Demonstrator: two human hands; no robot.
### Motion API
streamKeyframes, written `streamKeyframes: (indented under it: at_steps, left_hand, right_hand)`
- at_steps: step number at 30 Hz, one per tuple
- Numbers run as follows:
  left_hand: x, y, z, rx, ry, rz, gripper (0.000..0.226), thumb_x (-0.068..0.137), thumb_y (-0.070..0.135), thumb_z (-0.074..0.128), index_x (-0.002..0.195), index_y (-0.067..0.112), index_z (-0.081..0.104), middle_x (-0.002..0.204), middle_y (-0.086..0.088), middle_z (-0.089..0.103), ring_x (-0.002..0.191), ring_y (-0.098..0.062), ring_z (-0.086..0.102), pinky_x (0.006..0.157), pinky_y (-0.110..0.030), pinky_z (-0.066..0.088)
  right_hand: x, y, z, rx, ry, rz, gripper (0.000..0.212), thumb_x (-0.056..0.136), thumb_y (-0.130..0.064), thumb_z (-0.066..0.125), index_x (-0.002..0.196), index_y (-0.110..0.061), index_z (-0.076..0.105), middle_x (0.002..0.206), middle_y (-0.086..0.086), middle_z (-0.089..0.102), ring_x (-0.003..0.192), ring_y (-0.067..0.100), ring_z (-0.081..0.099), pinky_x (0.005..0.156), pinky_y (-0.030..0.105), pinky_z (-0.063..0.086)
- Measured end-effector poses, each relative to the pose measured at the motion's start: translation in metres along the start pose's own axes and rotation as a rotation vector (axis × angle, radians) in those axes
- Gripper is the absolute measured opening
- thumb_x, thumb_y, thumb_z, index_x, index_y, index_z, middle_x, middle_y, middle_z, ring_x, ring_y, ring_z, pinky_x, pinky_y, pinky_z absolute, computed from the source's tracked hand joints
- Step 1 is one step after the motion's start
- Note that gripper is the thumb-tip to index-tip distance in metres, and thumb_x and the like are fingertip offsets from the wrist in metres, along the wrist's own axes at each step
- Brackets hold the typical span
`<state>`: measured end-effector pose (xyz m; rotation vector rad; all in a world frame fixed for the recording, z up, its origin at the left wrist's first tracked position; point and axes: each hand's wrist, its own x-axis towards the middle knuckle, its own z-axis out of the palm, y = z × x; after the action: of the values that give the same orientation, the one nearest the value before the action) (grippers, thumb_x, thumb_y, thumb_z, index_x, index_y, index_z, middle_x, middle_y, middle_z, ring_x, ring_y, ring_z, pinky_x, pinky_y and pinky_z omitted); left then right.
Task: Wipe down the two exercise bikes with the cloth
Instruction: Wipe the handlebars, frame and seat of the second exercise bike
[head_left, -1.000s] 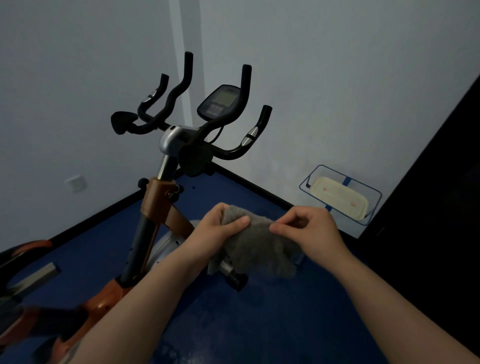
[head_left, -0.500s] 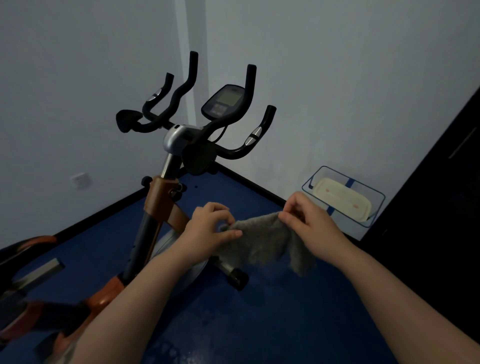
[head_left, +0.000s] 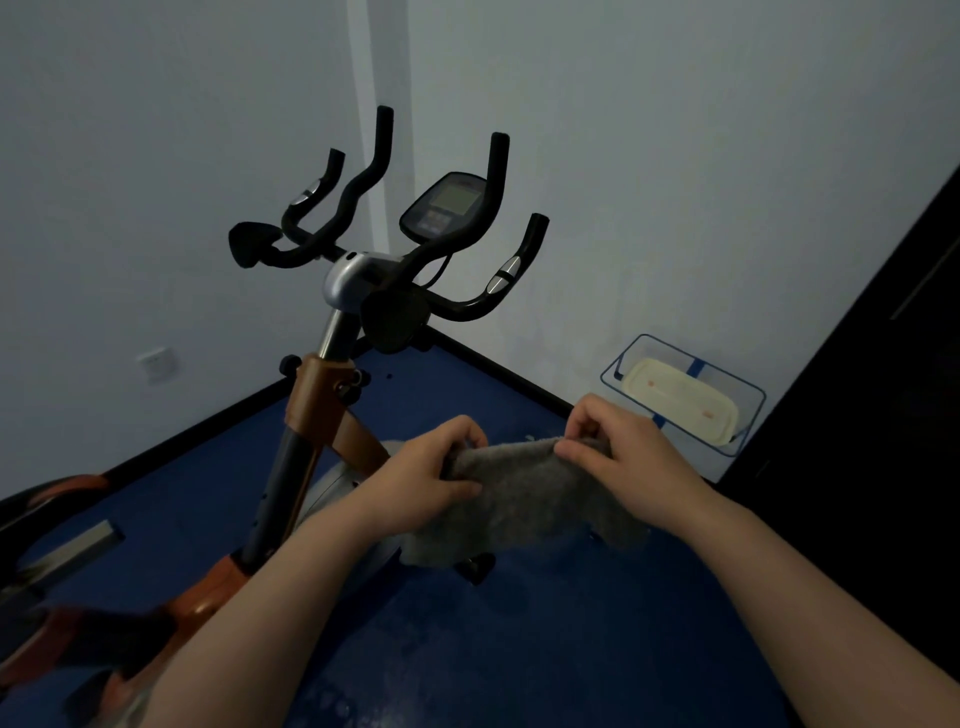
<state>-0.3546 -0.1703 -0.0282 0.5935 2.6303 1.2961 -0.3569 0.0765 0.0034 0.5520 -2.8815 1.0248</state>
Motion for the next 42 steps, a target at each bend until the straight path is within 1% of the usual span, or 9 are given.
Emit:
streamKeyframes:
  at_steps: [7, 15, 20, 24, 30, 33, 35, 38, 42]
  left_hand:
    - [-0.002, 0.006, 0.0, -0.07, 0.012, -0.007, 0.019, 0.082, 0.041, 0.072, 0.088, 0.026, 0.064, 0.088, 0.007, 0.065, 0.082, -0.01, 0.062, 0.076, -0.037, 0.055]
    - [0.003, 0.009, 0.018, -0.134, 0.312, -0.23, 0.022, 0.081, 0.037, 0.074, 0.079, 0.017, 0.066, 0.08, -0.001, 0.067, 0.078, -0.018, 0.064, 0.073, -0.038, 0.054]
    - [0.004, 0.022, 0.062, -0.302, 0.413, -0.271, 0.017, 0.085, 0.028, 0.072, 0.085, 0.013, 0.064, 0.08, -0.003, 0.067, 0.079, -0.021, 0.065, 0.072, -0.037, 0.053]
    - [0.002, 0.033, 0.067, -0.126, 0.32, -0.116, 0.013, 0.086, 0.029, 0.069, 0.098, 0.027, 0.064, 0.089, 0.009, 0.065, 0.081, -0.003, 0.06, 0.077, -0.03, 0.053]
    - [-0.006, 0.034, 0.064, -0.174, 0.022, -0.007, 0.027, 0.087, 0.023, 0.07, 0.114, 0.025, 0.07, 0.108, 0.015, 0.065, 0.103, 0.003, 0.059, 0.096, -0.022, 0.046]
    - [-0.008, 0.031, 0.068, -0.267, 0.307, -0.065, 0.008, 0.086, 0.021, 0.071, 0.094, 0.019, 0.071, 0.093, 0.007, 0.069, 0.09, -0.008, 0.065, 0.087, -0.038, 0.054]
    - [-0.008, 0.026, 0.067, -0.277, 0.469, -0.119, 0.021, 0.083, 0.025, 0.074, 0.102, 0.024, 0.063, 0.1, 0.01, 0.064, 0.095, -0.006, 0.062, 0.086, -0.038, 0.054]
    - [-0.012, 0.019, 0.065, -0.357, 0.307, -0.166, 0.05, 0.08, 0.037, 0.076, 0.124, 0.035, 0.055, 0.123, 0.017, 0.053, 0.116, -0.001, 0.051, 0.099, -0.035, 0.049]
    - [-0.035, 0.016, 0.061, -0.435, 0.309, -0.193, 0.032, 0.081, 0.034, 0.075, 0.105, 0.015, 0.067, 0.12, 0.002, 0.062, 0.11, -0.016, 0.061, 0.095, -0.042, 0.053]
  right_hand:
    - [-0.003, 0.011, 0.0, -0.002, -0.047, 0.003, 0.011, 0.085, -0.042, 0.068, 0.09, -0.032, 0.068, 0.091, -0.018, 0.063, 0.087, -0.003, 0.058, 0.08, 0.029, 0.051]
    - [-0.004, 0.01, 0.013, -0.09, 0.046, 0.203, 0.028, 0.091, -0.049, 0.056, 0.076, -0.026, 0.062, 0.07, -0.008, 0.064, 0.069, 0.007, 0.06, 0.065, 0.033, 0.051]
    - [-0.009, 0.0, 0.051, 0.199, 0.017, 0.355, 0.03, 0.096, -0.035, 0.056, 0.079, -0.013, 0.068, 0.077, 0.003, 0.069, 0.076, 0.02, 0.066, 0.072, 0.043, 0.055]
    - [-0.012, -0.006, 0.048, 0.563, 0.029, 0.414, 0.039, 0.101, -0.037, 0.047, 0.087, -0.008, 0.069, 0.073, 0.007, 0.066, 0.064, 0.014, 0.064, 0.048, 0.028, 0.049]
    - [-0.013, 0.017, 0.04, 0.529, 0.057, 0.282, 0.022, 0.094, -0.033, 0.061, 0.085, -0.016, 0.072, 0.078, -0.001, 0.073, 0.077, 0.013, 0.069, 0.074, 0.036, 0.056]
    - [-0.013, 0.023, 0.032, 0.527, 0.0, 0.214, 0.022, 0.096, -0.033, 0.057, 0.084, -0.021, 0.07, 0.08, -0.002, 0.072, 0.079, 0.013, 0.069, 0.075, 0.04, 0.057]
    - [-0.013, 0.023, 0.024, 0.513, -0.072, 0.129, 0.021, 0.097, -0.034, 0.056, 0.085, -0.024, 0.07, 0.082, -0.005, 0.072, 0.083, 0.012, 0.068, 0.077, 0.037, 0.057]
    - [-0.012, 0.016, 0.015, 0.5, -0.209, 0.003, 0.019, 0.098, -0.028, 0.054, 0.086, -0.024, 0.068, 0.081, -0.009, 0.068, 0.08, 0.007, 0.065, 0.072, 0.024, 0.052]
    - [-0.006, 0.01, 0.016, 0.502, -0.237, -0.078, 0.02, 0.098, -0.027, 0.053, 0.088, -0.017, 0.068, 0.08, -0.003, 0.068, 0.077, 0.011, 0.064, 0.067, 0.025, 0.051]
